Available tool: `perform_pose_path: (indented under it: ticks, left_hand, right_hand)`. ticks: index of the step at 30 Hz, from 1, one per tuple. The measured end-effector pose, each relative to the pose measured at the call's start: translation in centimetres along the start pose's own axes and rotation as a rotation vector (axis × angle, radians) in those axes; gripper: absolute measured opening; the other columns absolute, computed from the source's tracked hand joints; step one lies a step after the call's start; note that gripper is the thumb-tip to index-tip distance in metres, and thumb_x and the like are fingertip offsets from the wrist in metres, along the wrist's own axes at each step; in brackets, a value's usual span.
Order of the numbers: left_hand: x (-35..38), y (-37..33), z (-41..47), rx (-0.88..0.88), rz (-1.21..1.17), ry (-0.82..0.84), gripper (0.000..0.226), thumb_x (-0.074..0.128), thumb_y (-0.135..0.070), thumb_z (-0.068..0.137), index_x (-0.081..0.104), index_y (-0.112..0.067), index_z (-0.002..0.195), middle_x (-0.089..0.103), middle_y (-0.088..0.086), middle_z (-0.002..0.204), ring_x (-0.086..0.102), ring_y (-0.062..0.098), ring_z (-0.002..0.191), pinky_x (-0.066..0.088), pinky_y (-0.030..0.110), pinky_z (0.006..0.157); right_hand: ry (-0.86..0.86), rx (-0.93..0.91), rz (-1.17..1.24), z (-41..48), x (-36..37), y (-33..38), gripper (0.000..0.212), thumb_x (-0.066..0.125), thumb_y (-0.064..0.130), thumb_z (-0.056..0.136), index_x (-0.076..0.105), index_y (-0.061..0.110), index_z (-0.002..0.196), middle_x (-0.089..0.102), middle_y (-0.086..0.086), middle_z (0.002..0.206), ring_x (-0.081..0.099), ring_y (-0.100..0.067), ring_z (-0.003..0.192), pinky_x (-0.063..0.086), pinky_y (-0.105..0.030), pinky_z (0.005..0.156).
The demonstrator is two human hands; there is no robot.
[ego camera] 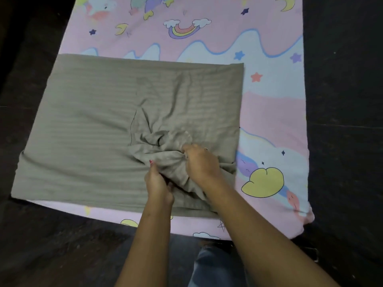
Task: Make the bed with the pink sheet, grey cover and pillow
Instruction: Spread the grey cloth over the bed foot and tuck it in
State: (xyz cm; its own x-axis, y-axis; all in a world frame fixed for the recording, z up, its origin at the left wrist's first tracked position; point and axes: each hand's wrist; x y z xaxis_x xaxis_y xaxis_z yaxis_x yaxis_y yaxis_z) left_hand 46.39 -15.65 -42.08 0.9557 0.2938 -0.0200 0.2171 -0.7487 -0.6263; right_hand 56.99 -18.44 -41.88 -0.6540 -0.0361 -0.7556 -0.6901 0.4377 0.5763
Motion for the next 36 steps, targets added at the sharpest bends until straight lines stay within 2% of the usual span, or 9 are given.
perform_pose_path:
  ticks: [4,7,10,13,17,22,25,28,36]
  left_hand:
    - [4.1,1.2,-2.3,0.140,0.082,0.183,0.033,0.046,-0.041,0.097,0.051,-0.020,0.122,0.063,0.001,0.094,0.059,0.014,0.080,0.049,0.019,0.061]
    - [9.4,3.4,-6.5,0.251,0.284,0.485,0.026,0.045,-0.020,0.099,0.045,-0.029,0.123,0.056,-0.007,0.086,0.049,0.005,0.067,0.041,0.015,0.057]
    - [13.7,7.4,-10.9,0.375,0.498,0.876,0.027,0.052,-0.006,0.094,0.057,-0.013,0.120,0.064,0.003,0.093,0.055,-0.008,0.069,0.043,0.012,0.069]
    - [14.8,11.3,-13.5,0.564,0.739,1.013,0.016,0.061,-0.010,0.089,0.068,-0.009,0.103,0.064,0.000,0.080,0.052,-0.006,0.066,0.044,0.015,0.065]
    - [12.5,14.1,-12.9,0.579,0.735,0.778,0.014,0.061,-0.010,0.088,0.065,-0.020,0.096,0.056,-0.015,0.069,0.052,-0.006,0.066,0.045,0.017,0.066]
    - [8.3,13.6,-10.7,0.612,0.604,0.276,0.018,0.060,-0.010,0.090,0.056,-0.026,0.087,0.058,-0.009,0.071,0.056,0.008,0.067,0.046,0.024,0.067]
    - [6.2,13.3,-10.6,0.489,0.483,-0.172,0.011,0.060,-0.010,0.090,0.054,-0.008,0.099,0.057,0.005,0.082,0.052,0.023,0.076,0.037,0.022,0.067]
    - [4.0,15.0,-10.6,0.279,0.420,-0.495,0.037,0.070,-0.011,0.083,0.053,0.007,0.111,0.059,0.024,0.099,0.058,0.033,0.090,0.042,0.035,0.079]
    - [10.9,16.0,-14.3,0.001,0.128,-0.782,0.087,0.082,-0.037,0.070,0.037,-0.001,0.135,0.039,0.024,0.137,0.047,0.043,0.119,0.042,0.047,0.100]
  right_hand:
    - [-0.475,0.137,0.561,-2.8,-1.8,-3.4,0.041,0.041,0.003,0.080,0.059,0.003,0.117,0.060,-0.010,0.108,0.058,-0.025,0.096,0.044,-0.023,0.087]
    - [-0.894,0.608,0.860,-6.5,-4.3,-9.0,0.033,0.045,0.001,0.093,0.051,0.004,0.126,0.057,-0.008,0.112,0.054,-0.019,0.101,0.043,-0.013,0.088]
    - [-1.190,1.093,1.080,-12.0,-4.7,-16.2,0.036,0.044,0.010,0.098,0.046,0.013,0.133,0.055,-0.005,0.121,0.056,-0.021,0.108,0.047,-0.028,0.096]
    - [-1.140,1.394,1.178,-16.7,-2.5,-19.9,0.036,0.044,0.013,0.098,0.046,0.022,0.133,0.054,-0.006,0.128,0.055,-0.018,0.107,0.046,-0.042,0.100]
    - [-1.009,1.506,0.968,-17.6,-2.2,-20.1,0.045,0.059,0.016,0.089,0.047,0.019,0.132,0.038,-0.014,0.140,0.050,-0.029,0.114,0.046,-0.045,0.098]
    - [-0.856,1.121,0.409,-12.6,-7.2,-19.0,0.062,0.060,0.012,0.081,0.039,0.023,0.138,0.016,-0.011,0.155,0.023,-0.038,0.137,0.026,-0.052,0.109]
    - [-0.646,0.849,0.269,-7.8,-10.5,-18.0,0.053,0.058,0.015,0.084,0.045,0.025,0.135,0.013,-0.005,0.157,0.010,-0.033,0.143,0.015,-0.054,0.111]
    - [-0.350,0.533,0.088,-3.3,-11.5,-18.3,0.044,0.056,0.020,0.086,0.050,0.028,0.129,0.015,0.000,0.156,0.007,-0.027,0.144,0.013,-0.050,0.112]
    - [0.256,-0.030,-0.433,1.6,-15.5,-20.4,0.047,0.051,0.023,0.088,0.042,0.029,0.134,0.020,-0.001,0.151,0.018,-0.026,0.139,0.017,-0.050,0.113]
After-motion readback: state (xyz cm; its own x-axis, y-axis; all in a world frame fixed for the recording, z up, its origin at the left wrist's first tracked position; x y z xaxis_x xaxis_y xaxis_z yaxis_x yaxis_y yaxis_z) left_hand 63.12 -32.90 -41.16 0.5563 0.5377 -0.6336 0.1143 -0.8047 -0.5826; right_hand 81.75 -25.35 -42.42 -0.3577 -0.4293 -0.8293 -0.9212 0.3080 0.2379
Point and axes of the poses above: each hand's wrist, its own z-axis towards the middle knuckle, its own x-axis out of the palm, y = z × x
